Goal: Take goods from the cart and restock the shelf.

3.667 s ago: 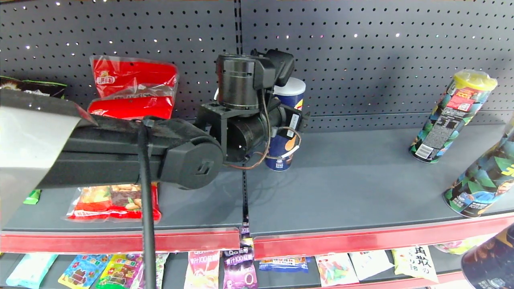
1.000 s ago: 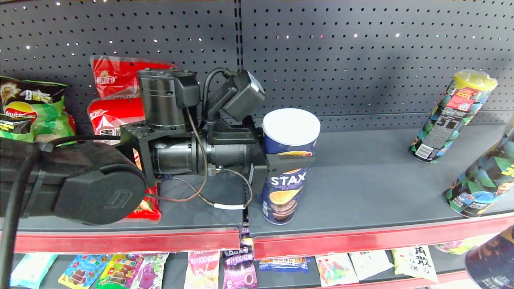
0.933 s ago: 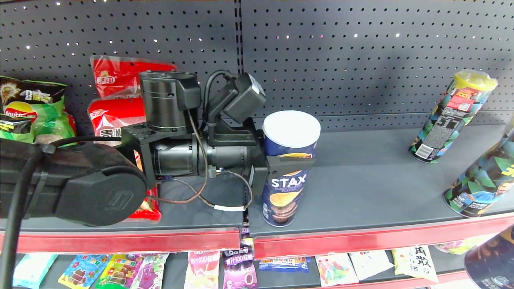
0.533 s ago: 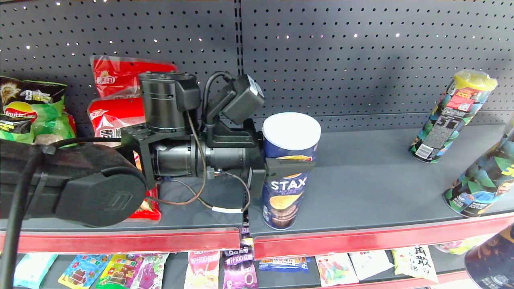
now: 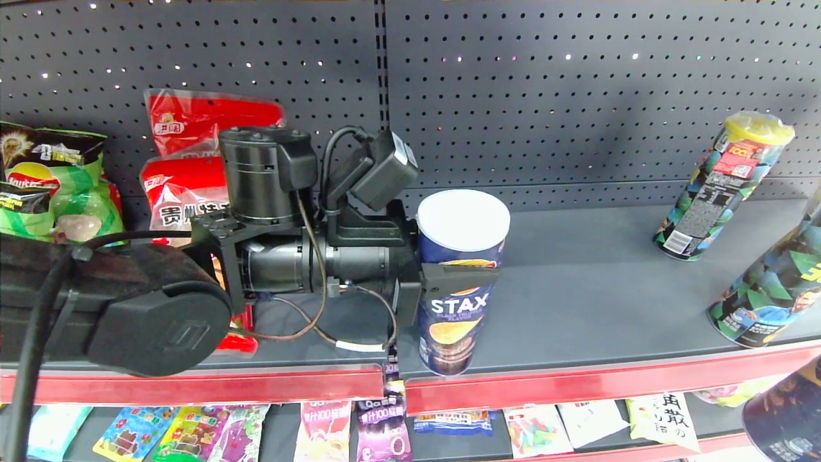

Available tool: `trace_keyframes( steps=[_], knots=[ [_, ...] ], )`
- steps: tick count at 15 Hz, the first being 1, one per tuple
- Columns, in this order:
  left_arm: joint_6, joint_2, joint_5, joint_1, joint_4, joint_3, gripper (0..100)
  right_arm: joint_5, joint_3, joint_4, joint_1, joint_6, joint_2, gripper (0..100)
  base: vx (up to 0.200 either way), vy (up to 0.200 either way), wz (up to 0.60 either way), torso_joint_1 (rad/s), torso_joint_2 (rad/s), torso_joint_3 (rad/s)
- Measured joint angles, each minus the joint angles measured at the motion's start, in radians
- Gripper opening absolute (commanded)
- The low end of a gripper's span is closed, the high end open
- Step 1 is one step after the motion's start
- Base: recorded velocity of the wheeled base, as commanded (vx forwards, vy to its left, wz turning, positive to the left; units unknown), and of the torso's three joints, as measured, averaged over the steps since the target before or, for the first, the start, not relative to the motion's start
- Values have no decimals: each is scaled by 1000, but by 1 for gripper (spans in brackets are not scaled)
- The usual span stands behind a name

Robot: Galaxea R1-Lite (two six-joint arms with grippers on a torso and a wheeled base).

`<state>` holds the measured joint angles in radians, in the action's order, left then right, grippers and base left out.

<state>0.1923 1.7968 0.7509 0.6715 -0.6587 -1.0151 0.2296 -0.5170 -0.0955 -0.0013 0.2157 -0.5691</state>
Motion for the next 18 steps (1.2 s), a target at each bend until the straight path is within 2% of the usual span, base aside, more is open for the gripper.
trace_keyframes(
  steps=[1, 2, 7, 8, 11, 15, 18],
  knots=[
    [-33, 0, -4, 0, -2, 1, 0, 0, 0, 0, 0, 0, -1, 0, 0, 0, 0, 0, 0, 0],
    [-40, 0, -4, 0, -2, 1, 0, 0, 0, 0, 0, 0, -2, 0, 0, 0, 0, 0, 0, 0],
    [-42, 1, -1, 2, -3, 4, 0, 0, 0, 0, 0, 0, -2, 0, 0, 0, 0, 0, 0, 0],
    [-41, 1, 0, 2, -3, 6, 100, 0, 0, 0, 0, 0, -2, 0, 0, 0, 0, 0, 0, 0],
    [-45, 1, -1, 1, -11, 7, 100, 0, 0, 0, 1, 1, -4, 0, 0, 0, 0, 0, 0, 0],
    [-45, -1, -10, -2, -71, 41, 100, 1, -4, 0, 1, 1, -10, 0, 0, 0, 0, 0, 0, 0],
    [-45, -9, -40, -41, -235, 164, 100, 6, -27, 2, 5, 2, -38, 0, 0, 0, 0, 0, 0, 0]
  ],
)
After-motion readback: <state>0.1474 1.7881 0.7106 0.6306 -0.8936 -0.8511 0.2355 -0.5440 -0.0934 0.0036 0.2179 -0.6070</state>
